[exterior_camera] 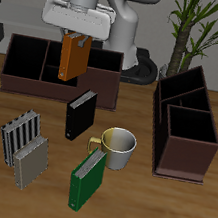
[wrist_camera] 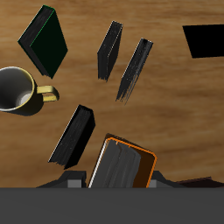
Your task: Place the orange book into the left desk caddy's right compartment and place the striped book into the back desk caddy's front compartment and place the yellow book into the back desk caddy's back compartment
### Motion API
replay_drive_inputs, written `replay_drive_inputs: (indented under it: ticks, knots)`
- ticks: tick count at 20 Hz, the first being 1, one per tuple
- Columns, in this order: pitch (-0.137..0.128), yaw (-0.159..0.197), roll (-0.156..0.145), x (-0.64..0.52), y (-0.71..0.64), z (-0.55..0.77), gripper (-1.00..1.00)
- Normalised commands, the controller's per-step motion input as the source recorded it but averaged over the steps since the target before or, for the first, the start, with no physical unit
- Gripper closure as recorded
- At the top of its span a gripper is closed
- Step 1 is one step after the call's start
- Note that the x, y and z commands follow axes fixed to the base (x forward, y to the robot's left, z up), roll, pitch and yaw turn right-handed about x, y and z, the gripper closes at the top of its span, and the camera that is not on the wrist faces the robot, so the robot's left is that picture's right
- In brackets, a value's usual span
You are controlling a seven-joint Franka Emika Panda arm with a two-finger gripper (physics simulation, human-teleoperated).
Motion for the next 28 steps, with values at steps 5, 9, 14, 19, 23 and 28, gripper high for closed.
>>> replay_drive_inputs:
  ticks: [5,9,14,19,23,28]
  knots:
    - [-0.016,0.087,0.076,0.0,1.12,0.48,1.0]
    - [0.004,0.051,0.047,0.17,0.88,0.2,1.0]
    - [-0.003,0.062,0.061,0.24,0.99,0.13,1.0]
    - [0.011,-0.041,-0.01,0.48,0.68,0.18,1.0]
    - [0.006,-0.033,-0.007,0.25,0.32,0.09,1.0]
    - [0.016,-0.014,-0.003,0.34,0.55,0.1,1.0]
